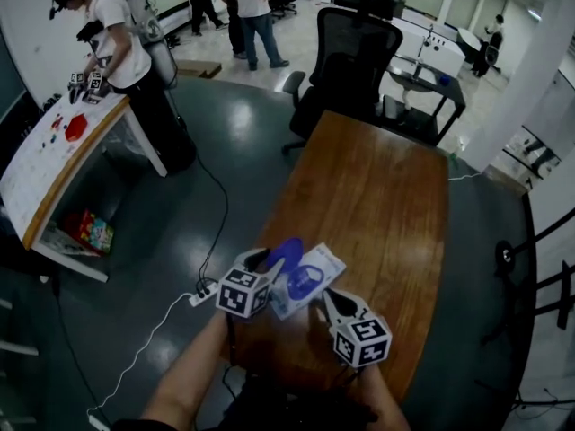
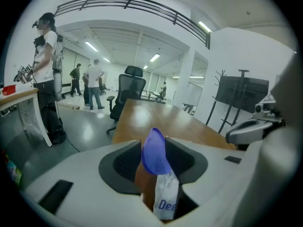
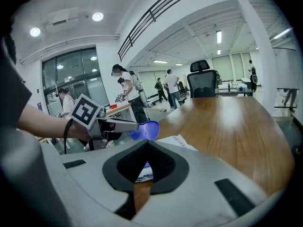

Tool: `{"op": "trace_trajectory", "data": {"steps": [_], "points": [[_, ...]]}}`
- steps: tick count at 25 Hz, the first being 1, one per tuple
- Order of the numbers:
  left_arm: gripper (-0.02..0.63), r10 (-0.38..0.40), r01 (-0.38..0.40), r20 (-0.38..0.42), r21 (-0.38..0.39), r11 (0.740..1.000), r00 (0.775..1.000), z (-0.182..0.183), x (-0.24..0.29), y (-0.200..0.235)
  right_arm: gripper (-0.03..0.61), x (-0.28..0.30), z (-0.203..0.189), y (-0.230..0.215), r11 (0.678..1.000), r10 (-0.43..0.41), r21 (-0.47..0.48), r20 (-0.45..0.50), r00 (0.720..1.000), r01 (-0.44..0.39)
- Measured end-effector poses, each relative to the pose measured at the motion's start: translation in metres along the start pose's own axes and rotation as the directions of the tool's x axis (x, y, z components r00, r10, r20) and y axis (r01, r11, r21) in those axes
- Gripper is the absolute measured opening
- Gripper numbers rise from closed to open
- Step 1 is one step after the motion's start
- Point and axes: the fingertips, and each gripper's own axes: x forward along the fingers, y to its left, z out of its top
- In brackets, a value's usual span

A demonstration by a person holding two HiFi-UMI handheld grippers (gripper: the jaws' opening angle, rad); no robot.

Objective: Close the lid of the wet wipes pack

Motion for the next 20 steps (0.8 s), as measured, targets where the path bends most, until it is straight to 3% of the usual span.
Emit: {"op": "trace_trajectory", "data": {"steps": [6, 16, 20], "points": [[0.164, -0.074, 0.072, 0.057, 0.049, 0.996, 0.996, 0.013, -0.017, -0.032, 0.009, -0.008, 0.0, -0.009, 0.999, -0.025, 0.031, 0.024, 0.999, 0.024], [0.16, -0.236, 0.234, 0.017, 0.068, 0.97, 0.972, -0.005, -0.015, -0.09, 0.009, -0.026, -0.013, -0.018, 0.995, -0.077, 0.071, 0.029, 0.997, 0.075], [0.158, -0.271, 0.273, -0.036, 0.075, 0.959, 0.962, -0.022, -0.005, -0.107, 0.009, -0.035, -0.018, -0.024, 0.991, -0.101, 0.086, 0.029, 0.995, 0.098]]}}
